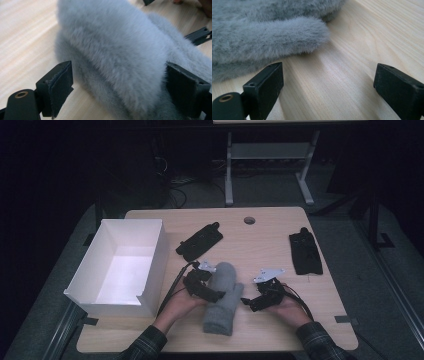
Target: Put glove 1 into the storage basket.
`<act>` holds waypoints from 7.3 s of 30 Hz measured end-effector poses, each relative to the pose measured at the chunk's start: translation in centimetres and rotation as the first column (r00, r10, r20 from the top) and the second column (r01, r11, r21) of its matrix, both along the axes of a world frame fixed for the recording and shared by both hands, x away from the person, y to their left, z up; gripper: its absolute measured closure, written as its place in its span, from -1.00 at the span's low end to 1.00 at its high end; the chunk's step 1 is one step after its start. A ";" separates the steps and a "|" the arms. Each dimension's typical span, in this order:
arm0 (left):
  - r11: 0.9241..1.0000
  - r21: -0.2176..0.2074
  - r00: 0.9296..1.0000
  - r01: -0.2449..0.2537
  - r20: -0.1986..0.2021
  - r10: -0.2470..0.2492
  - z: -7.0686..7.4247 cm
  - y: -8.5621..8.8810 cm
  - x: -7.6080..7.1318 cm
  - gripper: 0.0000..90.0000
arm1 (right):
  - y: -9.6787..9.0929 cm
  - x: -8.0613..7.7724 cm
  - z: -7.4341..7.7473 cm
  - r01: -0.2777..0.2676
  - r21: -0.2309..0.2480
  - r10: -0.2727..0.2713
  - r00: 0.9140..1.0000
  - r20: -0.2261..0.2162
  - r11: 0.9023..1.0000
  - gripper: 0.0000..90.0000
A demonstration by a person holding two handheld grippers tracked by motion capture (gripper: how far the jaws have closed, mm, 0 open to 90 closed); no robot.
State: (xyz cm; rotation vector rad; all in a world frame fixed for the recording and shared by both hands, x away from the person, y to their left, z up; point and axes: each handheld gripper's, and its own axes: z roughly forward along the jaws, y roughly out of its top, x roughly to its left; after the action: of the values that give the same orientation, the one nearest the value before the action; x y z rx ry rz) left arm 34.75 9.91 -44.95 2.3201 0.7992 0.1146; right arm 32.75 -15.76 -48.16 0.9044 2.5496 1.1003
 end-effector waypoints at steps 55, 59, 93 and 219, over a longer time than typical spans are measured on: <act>0.991 -0.125 0.997 0.038 -0.056 -0.045 8.0 2.8 0.3 0.64 | 0.1 -0.1 0.0 0.010 0.000 -0.010 1.000 -0.003 1.000 -0.80; 0.993 -0.118 0.999 0.026 -0.034 -0.030 10.0 3.3 0.6 0.64 | 0.1 -0.1 0.0 0.012 0.002 -0.012 1.000 -0.005 1.000 -0.80; 0.962 -0.203 0.975 -0.182 0.090 0.203 23.4 16.9 2.5 0.64 | 0.2 -0.1 0.0 0.010 0.001 -0.010 1.000 -0.003 1.000 -0.80; 0.997 -0.055 0.994 0.047 0.102 -0.041 6.3 3.4 -2.6 -0.60 | 0.5 -0.3 0.0 0.024 0.001 -0.024 1.000 -0.003 1.000 -0.79</act>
State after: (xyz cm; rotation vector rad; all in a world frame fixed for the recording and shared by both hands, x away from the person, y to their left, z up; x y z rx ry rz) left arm 32.13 13.35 -38.69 2.2575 0.6920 0.1852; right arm 32.49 -15.28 -48.13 0.9352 2.5346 1.0951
